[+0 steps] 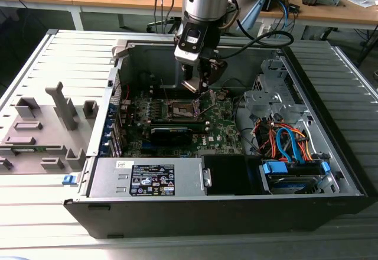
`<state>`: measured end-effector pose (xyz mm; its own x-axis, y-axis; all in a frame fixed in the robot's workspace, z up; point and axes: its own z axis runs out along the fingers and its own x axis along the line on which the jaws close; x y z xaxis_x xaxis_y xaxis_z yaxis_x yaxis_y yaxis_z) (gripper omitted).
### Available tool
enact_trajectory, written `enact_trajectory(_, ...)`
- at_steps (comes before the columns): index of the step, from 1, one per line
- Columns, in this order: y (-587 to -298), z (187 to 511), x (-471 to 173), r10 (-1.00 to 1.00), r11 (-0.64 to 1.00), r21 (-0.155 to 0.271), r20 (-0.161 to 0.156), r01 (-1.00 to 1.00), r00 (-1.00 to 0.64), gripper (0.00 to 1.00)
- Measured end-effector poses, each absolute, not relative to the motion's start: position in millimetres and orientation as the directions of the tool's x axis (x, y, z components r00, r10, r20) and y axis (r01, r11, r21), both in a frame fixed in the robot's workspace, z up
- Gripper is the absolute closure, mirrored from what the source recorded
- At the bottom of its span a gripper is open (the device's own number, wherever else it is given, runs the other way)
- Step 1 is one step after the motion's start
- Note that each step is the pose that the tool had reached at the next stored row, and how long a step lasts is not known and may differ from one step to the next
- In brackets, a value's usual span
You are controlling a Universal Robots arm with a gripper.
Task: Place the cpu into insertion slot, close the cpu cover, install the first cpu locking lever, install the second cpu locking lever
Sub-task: 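Place the cpu into insertion slot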
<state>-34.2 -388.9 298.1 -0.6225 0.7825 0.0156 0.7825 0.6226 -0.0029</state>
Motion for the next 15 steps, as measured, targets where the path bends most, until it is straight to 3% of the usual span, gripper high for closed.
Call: enact_trajectory(15,-388.9,297.9,-34.2,0.810,0.586,-0.003,0.015,0.810,-0.586,0.45)
